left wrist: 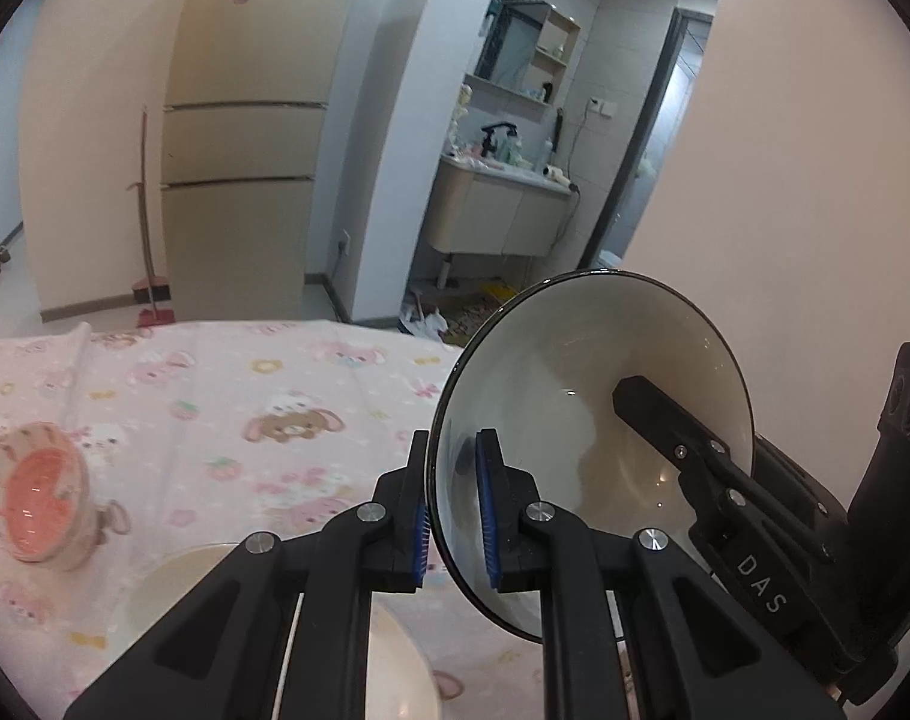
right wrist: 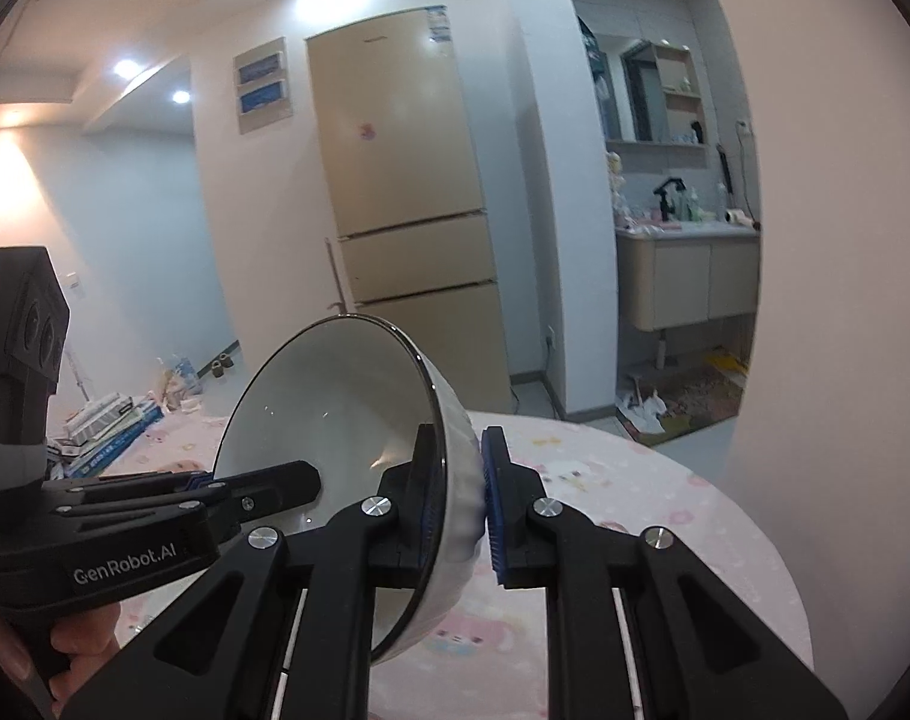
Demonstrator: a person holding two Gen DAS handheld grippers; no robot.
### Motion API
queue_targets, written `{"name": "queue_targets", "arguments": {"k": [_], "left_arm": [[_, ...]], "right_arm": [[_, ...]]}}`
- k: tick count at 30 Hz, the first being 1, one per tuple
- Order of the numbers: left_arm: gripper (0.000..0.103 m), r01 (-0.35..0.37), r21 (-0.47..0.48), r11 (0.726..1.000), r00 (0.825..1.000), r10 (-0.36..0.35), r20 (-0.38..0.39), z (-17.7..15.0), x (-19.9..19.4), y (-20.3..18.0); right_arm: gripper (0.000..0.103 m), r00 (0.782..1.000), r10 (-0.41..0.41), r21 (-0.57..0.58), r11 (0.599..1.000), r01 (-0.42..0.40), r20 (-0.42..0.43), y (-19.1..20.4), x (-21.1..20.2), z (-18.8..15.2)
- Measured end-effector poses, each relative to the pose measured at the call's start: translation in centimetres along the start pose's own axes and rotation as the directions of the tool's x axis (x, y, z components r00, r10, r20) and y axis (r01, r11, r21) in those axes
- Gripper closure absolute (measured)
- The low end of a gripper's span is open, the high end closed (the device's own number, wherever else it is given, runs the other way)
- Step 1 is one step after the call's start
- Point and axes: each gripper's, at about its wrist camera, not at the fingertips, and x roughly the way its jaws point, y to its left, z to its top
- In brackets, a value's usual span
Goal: Organize plates and bowls
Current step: 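Carry the white bowl with both tools over the nested pink bowls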
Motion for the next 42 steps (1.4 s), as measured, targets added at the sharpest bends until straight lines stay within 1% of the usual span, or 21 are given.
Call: {"name": "queue_targets", "arguments": {"k": [2, 5, 10, 12, 16, 18, 22, 25, 30, 34, 37, 42], "left_arm": [[0.088, -0.021, -0.013, 1.0, 1.0, 0.021, 0.01, 0.6, -1.9, 1.3], [0.088, -0.069, 0.0, 0.998, 0.997, 0.069, 0.029, 1.1, -4.7, 3.2], [0.088, -0.114, -0.037, 0.993, 0.991, 0.117, 0.07, 1.6, -8.7, 7.2], [0.088, -0.142, -0.052, 0.988, 0.985, 0.147, 0.09, 1.8, -10.3, 8.9], [0.088, -0.189, -0.083, 0.979, 0.973, 0.198, 0.119, 2.2, -13.0, 12.0], [0.088, -0.218, -0.095, 0.971, 0.964, 0.23, 0.136, 2.4, -14.3, 13.5], [0.088, -0.259, -0.119, 0.959, 0.949, 0.275, 0.151, 3.0, -15.8, 16.1], [0.088, -0.256, -0.15, 0.955, 0.948, 0.278, 0.153, 3.1, -16.4, 18.1], [0.088, -0.262, -0.168, 0.95, 0.946, 0.287, 0.15, 2.6, -16.8, 20.0], [0.088, -0.275, -0.174, 0.946, 0.946, 0.298, 0.125, 2.4, -15.9, 21.3], [0.088, -0.278, -0.182, 0.943, 0.95, 0.298, 0.095, 2.5, -15.0, 22.2], [0.088, -0.288, -0.158, 0.945, 0.953, 0.298, 0.048, 2.4, -13.9, 22.6]], "right_arm": [[0.089, 1.0, 0.023, -0.02, 1.0, -0.023, 0.014, 1.9, -0.1, 0.6], [0.089, 0.998, 0.063, -0.039, 0.997, -0.061, 0.031, 4.9, -0.1, 1.4], [0.09, 0.991, 0.12, -0.056, 0.992, -0.117, 0.061, 9.9, 0.3, 2.1], [0.09, 0.989, 0.138, -0.068, 0.989, -0.134, 0.059, 11.8, 0.6, 2.4], [0.09, 0.979, 0.197, -0.071, 0.978, -0.194, 0.048, 15.3, 1.7, 3.1], [0.09, 0.973, 0.224, -0.069, 0.973, -0.22, 0.049, 16.8, 2.2, 3.3], [0.09, 0.966, 0.252, -0.047, 0.967, -0.249, 0.058, 19.5, 3.2, 3.5], [0.09, 0.959, 0.281, -0.019, 0.96, -0.28, 0.045, 20.8, 4.0, 3.5], [0.09, 0.946, 0.324, 0.02, 0.946, -0.325, 0.022, 21.8, 5.5, 3.1], [0.09, 0.947, 0.32, 0.021, 0.947, -0.32, -0.002, 22.8, 6.4, 2.0], [0.09, 0.951, 0.305, 0.016, 0.952, -0.305, -0.043, 23.2, 7.6, 1.6], [0.09, 0.943, 0.324, 0.07, 0.945, -0.319, -0.081, 22.5, 9.0, 0.8]]}}
